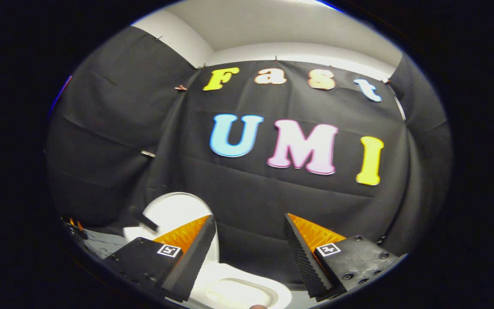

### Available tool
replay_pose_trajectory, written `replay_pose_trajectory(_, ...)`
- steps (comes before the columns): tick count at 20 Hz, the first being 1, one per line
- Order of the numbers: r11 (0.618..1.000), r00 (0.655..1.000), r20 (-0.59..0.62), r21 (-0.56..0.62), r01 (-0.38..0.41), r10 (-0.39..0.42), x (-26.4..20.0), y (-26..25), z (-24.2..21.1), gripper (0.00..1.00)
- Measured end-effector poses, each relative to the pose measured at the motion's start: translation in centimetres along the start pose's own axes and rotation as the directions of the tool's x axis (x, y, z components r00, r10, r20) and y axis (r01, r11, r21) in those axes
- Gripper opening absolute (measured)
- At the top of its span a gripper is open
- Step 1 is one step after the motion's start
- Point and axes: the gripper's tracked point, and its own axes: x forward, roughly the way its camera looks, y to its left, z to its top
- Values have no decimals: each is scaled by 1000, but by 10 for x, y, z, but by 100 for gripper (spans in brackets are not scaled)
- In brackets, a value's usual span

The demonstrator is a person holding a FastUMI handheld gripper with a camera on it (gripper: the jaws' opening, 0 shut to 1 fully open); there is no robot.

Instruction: Open the toilet lid.

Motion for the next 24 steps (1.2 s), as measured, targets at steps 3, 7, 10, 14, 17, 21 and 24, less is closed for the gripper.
replay_pose_trajectory(3, 991, 991, 4, 1, 131, -131, -18, -75, -12, 99)
replay_pose_trajectory(7, 972, 971, -40, -4, 234, -234, -39, -141, -44, 99)
replay_pose_trajectory(10, 962, 960, -56, -13, 273, -273, -64, -164, -66, 99)
replay_pose_trajectory(14, 958, 953, -101, -64, 281, -286, -90, -167, -106, 99)
replay_pose_trajectory(17, 964, 957, -118, -22, 263, -264, -101, -162, -119, 99)
replay_pose_trajectory(21, 968, 964, -104, 35, 248, -243, -105, -152, -125, 99)
replay_pose_trajectory(24, 977, 975, -123, 82, 194, -184, -106, -135, -135, 99)
